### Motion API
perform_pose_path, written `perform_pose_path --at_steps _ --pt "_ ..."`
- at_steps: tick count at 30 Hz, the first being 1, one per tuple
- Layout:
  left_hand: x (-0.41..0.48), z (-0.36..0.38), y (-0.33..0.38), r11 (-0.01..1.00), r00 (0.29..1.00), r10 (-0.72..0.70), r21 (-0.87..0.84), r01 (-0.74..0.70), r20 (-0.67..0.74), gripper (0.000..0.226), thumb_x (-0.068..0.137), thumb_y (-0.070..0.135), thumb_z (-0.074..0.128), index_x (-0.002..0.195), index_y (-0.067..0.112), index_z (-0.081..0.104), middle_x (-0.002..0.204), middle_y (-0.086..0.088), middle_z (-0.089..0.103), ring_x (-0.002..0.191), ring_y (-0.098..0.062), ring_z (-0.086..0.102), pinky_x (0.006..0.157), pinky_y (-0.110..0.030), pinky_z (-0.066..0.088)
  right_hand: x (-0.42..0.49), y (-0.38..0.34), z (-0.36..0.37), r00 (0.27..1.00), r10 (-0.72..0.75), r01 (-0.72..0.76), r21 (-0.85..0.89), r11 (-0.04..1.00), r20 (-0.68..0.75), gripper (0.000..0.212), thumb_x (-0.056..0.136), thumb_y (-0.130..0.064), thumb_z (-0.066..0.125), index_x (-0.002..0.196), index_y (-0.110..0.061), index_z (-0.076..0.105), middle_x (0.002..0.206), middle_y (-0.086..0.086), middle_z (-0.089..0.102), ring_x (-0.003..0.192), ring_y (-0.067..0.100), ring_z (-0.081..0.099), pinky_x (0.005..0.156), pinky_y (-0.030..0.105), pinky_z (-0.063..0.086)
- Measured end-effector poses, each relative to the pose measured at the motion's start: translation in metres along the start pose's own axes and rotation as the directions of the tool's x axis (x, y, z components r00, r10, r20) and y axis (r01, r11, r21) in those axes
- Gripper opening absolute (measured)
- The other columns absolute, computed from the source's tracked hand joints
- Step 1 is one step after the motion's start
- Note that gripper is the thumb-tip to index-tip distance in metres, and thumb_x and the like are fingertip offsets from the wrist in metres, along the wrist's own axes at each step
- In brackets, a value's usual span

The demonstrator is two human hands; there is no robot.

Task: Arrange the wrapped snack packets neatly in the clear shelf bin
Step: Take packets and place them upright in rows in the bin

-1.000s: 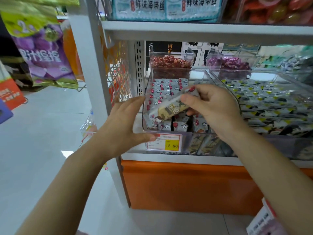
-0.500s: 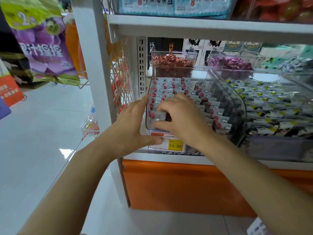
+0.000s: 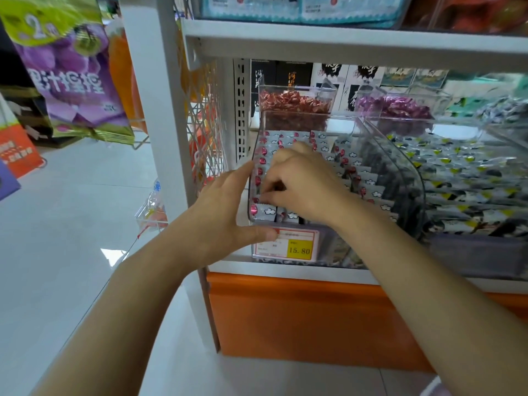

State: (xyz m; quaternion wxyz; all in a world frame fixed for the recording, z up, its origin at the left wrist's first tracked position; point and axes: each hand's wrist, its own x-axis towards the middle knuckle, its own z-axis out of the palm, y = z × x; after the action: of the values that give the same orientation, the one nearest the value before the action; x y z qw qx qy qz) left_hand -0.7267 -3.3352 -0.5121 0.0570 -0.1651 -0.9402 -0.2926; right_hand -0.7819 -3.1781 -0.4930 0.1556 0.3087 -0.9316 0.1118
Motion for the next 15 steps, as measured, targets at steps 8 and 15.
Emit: perform_pose_path --at_steps 8,15 --pt "0.0 0.002 0.007 0.999 0.959 0.031 -0.008 -0.035 -0.283 0.079 0.075 0.052 0.06 0.143 0.021 0.033 0.135 -0.003 0.037 0.12 -0.018 0.042 0.101 -0.039 0.042 -0.025 0.005 -0.023 0.838 0.384 -0.017 0.685 0.728 -0.388 0.01 0.09 -0.014 0.06 0.081 -0.017 0.062 0.072 -0.009 0.06 0.062 0.004 0.055 0.06 0.018 0.045" --pt "0.0 0.009 0.034 0.976 0.904 0.036 -0.179 -0.124 -0.426 0.055 0.084 0.048 0.047 0.132 0.022 0.049 0.1 0.012 0.05 0.087 0.012 0.051 0.07 -0.001 0.039 -0.072 0.017 -0.036 0.77 0.629 0.061 0.993 0.097 -0.109 0.014 0.092 -0.006 0.053 0.081 -0.008 0.063 0.066 -0.005 0.063 0.056 0.008 0.06 0.054 0.019 0.05"
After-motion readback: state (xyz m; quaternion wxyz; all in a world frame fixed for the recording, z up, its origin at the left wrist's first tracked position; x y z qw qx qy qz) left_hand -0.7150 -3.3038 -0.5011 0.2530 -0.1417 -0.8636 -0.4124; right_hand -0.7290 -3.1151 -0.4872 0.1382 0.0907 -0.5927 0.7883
